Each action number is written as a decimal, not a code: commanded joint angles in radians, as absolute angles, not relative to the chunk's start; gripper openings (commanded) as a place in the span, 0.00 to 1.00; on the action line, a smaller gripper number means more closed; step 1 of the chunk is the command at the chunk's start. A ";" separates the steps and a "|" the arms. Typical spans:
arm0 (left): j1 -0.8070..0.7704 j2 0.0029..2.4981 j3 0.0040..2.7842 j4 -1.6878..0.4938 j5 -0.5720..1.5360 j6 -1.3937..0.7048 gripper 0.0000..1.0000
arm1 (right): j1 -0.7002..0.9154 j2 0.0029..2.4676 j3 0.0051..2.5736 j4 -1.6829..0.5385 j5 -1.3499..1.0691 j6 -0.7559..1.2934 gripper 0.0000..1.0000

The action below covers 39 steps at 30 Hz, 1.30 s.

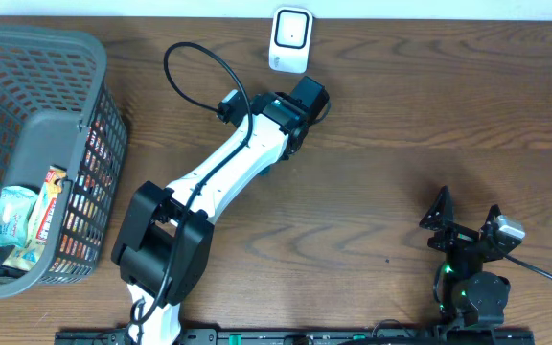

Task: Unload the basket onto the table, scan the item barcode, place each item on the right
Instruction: 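Carry the teal bottle with the left gripper to the white scanner, then set the teal bottle down on the table center, release, then reach the left gripper into the basket and grasp the orange box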

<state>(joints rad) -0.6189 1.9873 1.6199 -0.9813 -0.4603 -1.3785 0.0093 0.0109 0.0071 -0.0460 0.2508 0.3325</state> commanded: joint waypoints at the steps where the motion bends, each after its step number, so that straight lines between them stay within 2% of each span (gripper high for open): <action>1: -0.618 1.989 1.640 -0.989 -0.498 -1.347 0.78 | 0.006 0.007 0.006 -0.051 0.253 0.336 0.99; 4: -0.618 1.978 1.641 -0.999 -0.498 -1.343 0.82 | 0.006 0.007 0.006 -0.051 0.253 0.336 0.99; 5: -0.618 1.971 1.641 -1.003 -0.498 -1.343 0.87 | 0.006 0.007 0.006 -0.051 0.253 0.336 0.99; 8: -0.617 1.944 1.652 -1.013 -0.499 -1.307 0.89 | 0.006 0.007 0.006 -0.051 0.253 0.336 0.99; 9: -0.617 1.931 1.662 -1.014 -0.499 -1.276 0.99 | 0.006 0.007 0.006 -0.051 0.253 0.336 0.99; 14: -0.617 1.815 1.700 -1.013 -0.527 -1.147 0.98 | 0.006 0.007 0.006 -0.051 0.253 0.336 0.99; 22: -0.542 1.438 1.703 -1.008 -0.597 -0.876 0.98 | 0.006 0.007 0.006 -0.051 0.253 0.336 0.99; 26: -0.369 1.295 1.703 -1.013 -0.617 -0.753 0.98 | 0.006 0.007 0.006 -0.051 0.253 0.336 0.99; 30: -0.092 1.211 1.703 -1.091 -0.600 -0.744 0.98 | 0.006 0.007 0.006 -0.051 0.253 0.336 0.99; 35: 0.322 1.219 1.701 -1.233 -0.401 -0.707 0.98 | 0.006 0.007 0.006 -0.051 0.253 0.336 0.99; 39: 0.548 1.316 1.701 -1.319 -0.243 -0.670 0.98 | 0.006 0.007 0.006 -0.051 0.253 0.336 0.99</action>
<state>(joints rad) 0.4038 1.2354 1.6955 -1.2713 -0.4244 -0.7326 0.0093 0.0113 0.0071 -0.0460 0.2512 0.3325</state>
